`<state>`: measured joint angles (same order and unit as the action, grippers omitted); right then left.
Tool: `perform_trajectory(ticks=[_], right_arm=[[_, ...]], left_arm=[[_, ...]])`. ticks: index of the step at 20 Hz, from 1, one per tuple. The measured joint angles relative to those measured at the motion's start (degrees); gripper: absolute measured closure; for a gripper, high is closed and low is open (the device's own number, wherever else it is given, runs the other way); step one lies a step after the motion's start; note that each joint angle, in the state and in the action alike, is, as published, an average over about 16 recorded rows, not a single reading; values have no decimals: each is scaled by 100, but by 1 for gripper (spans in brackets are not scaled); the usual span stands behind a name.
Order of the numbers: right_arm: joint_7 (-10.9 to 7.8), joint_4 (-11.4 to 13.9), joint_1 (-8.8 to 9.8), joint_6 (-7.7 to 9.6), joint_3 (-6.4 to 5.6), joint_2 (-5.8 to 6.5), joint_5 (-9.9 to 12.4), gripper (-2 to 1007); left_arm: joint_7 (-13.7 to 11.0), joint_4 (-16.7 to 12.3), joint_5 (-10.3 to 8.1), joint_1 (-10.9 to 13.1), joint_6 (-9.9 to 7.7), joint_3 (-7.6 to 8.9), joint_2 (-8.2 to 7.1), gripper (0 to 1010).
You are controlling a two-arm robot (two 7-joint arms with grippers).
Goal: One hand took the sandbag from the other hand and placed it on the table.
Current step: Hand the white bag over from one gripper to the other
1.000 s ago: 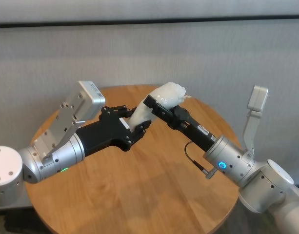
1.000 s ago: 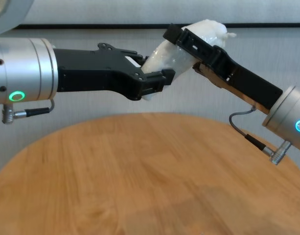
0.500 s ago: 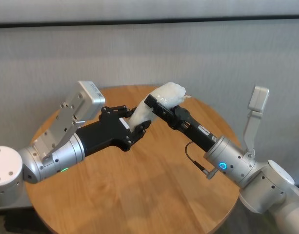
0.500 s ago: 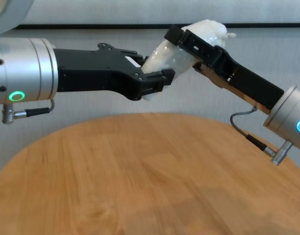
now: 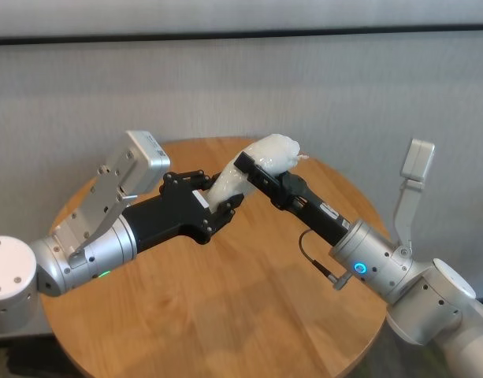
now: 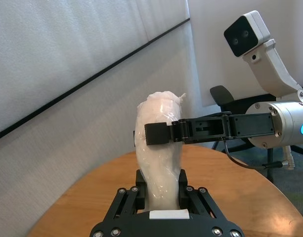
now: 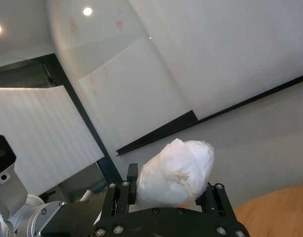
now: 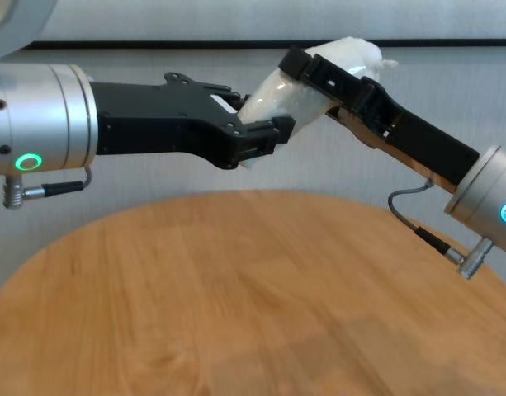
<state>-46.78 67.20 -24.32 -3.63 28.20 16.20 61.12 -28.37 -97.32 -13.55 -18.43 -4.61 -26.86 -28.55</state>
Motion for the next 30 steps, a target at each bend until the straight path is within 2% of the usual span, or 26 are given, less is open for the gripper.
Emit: perform_trajectory(ticks=[7, 30], right_arm=[[0, 3, 3, 0, -3, 2, 1, 380], [11, -22, -9, 46, 29, 2, 32, 381]], left_arm=[[-1, 0, 0, 0, 0, 0, 0, 626], [-1, 0, 0, 0, 0, -1, -1, 626]])
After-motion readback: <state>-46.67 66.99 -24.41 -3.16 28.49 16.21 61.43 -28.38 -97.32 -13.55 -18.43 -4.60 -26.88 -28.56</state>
